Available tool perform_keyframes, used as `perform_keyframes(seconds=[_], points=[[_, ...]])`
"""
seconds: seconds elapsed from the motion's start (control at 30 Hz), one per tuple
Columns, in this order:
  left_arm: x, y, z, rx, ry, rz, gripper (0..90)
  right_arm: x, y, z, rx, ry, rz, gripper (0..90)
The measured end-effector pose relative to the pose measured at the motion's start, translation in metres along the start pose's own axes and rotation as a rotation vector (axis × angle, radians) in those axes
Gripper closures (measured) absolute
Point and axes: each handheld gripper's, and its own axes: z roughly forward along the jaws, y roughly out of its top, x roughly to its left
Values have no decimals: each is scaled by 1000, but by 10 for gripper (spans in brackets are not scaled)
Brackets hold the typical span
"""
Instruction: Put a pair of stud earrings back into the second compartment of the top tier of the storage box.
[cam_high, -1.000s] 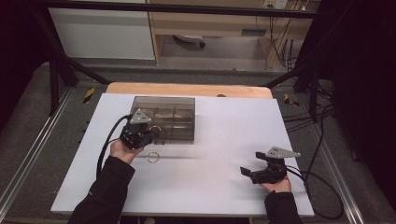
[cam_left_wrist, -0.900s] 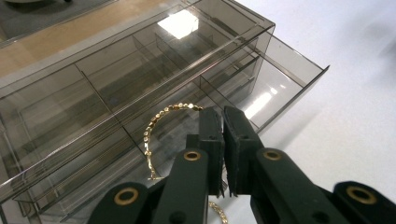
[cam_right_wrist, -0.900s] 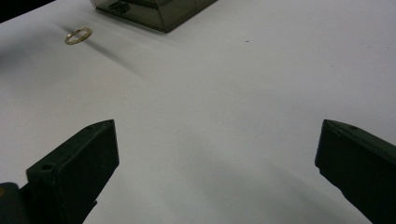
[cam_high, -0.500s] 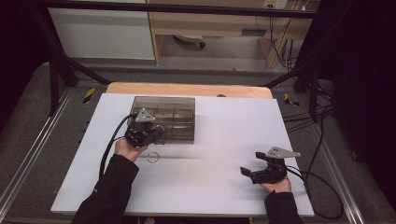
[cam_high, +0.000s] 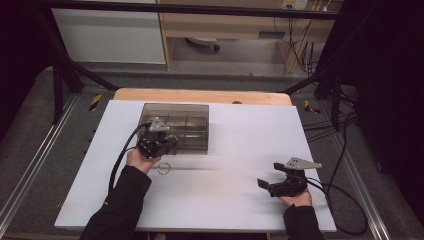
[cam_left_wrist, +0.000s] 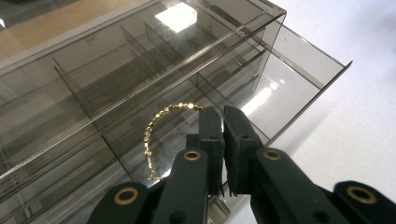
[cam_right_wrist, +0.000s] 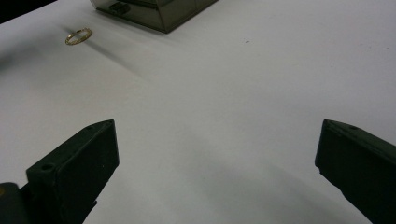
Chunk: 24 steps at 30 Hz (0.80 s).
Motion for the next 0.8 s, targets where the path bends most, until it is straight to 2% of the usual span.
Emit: perform_keyframes(seconds=[0.1,0.13,0.17,0.47,0.5,0.67,0.7,0.73,0.8], points=[[-1,0,2,6,2,3,854,0,0,0,0,0,0,4],[0,0,4,-4,-1,19,854,0,0,0,1,0,1,4],[-1,0,4,-6,1,19,854,0,0,0,2,0,1,4],[1,-3,7,2,17,-6,850,0,0,0,3,0,0,4],[0,-4,6,13,30,-18,846,0,0,0,3,0,0,5],[-1,-4,3,-9,39,4,778,0,0,0,4,1,2,5],[0,-3,3,-28,34,18,762,0,0,0,4,1,2,5],[0,-3,1,-27,33,8,745,0,0,0,4,1,2,5],[-1,-3,-3,-39,27,13,693,0,0,0,4,1,2,5]])
